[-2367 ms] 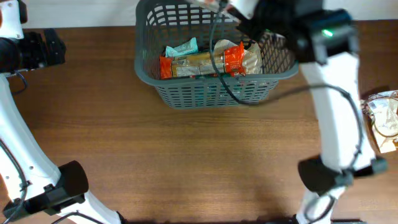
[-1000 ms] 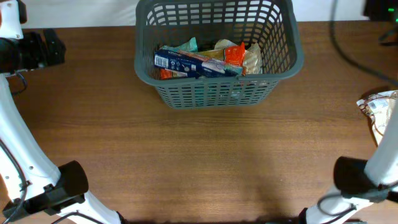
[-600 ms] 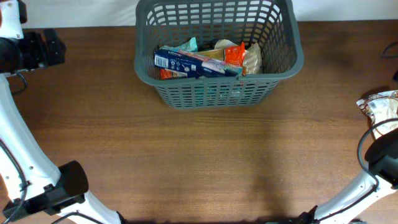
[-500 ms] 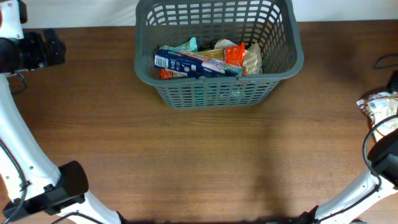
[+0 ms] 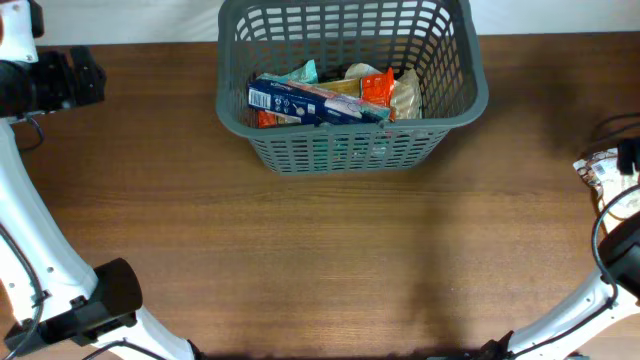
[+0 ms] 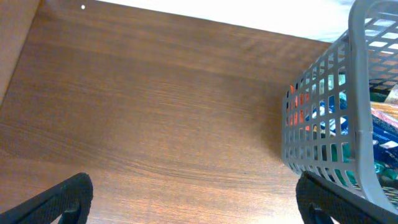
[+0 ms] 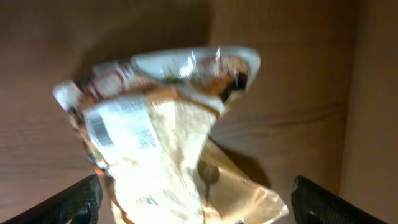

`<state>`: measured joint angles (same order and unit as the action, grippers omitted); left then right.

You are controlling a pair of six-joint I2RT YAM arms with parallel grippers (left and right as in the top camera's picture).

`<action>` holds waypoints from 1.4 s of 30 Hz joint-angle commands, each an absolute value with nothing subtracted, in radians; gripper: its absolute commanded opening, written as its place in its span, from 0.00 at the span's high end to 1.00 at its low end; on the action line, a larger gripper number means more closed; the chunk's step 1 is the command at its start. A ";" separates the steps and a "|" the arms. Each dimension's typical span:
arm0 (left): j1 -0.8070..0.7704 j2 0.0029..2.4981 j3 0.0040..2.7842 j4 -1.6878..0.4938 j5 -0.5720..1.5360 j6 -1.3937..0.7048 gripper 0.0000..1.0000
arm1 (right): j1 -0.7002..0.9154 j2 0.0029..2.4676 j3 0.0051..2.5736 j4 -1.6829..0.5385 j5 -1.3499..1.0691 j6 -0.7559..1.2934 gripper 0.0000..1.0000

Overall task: Pack container
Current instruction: 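Move the right gripper to the white snack bag and grasp it, then carry the snack bag with the right gripper into the basket and release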

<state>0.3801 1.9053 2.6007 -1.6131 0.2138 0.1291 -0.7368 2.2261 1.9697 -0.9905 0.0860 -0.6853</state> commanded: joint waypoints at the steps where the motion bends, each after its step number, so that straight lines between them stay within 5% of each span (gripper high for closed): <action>1: 0.385 1.879 2.598 -1.613 0.229 0.120 0.01 | -0.753 2.289 1.959 -1.038 0.110 -0.711 0.06; 8: 0.385 1.879 2.598 -1.613 0.229 0.120 0.01 | -0.753 2.304 1.920 -1.043 0.130 -0.710 0.07; 19: 0.385 1.879 2.598 -1.614 0.229 0.120 0.01 | -0.752 2.394 1.914 -1.051 0.142 -0.630 0.26; 21: 0.385 1.879 2.598 -1.613 0.229 0.120 0.01 | -0.752 2.400 1.914 -1.051 0.136 -0.595 0.39; 22: 0.385 1.879 2.598 -1.613 0.229 0.120 0.01 | -0.752 2.400 1.914 -1.050 0.131 -0.579 0.51; 24: 0.385 1.879 2.598 -1.613 0.229 0.120 0.01 | -0.751 2.399 1.914 -1.052 0.112 -0.519 0.93; 25: 0.385 1.879 2.598 -1.613 0.229 0.120 0.01 | -0.750 2.398 1.914 -1.053 0.100 -0.486 0.96; 33: 0.385 1.879 2.598 -1.613 0.229 0.120 0.01 | -0.722 2.346 2.073 -1.098 -0.335 -0.270 0.96; 42: 0.385 1.879 2.598 -1.613 0.229 0.120 0.01 | -0.568 2.278 2.802 -1.297 -0.908 0.043 0.96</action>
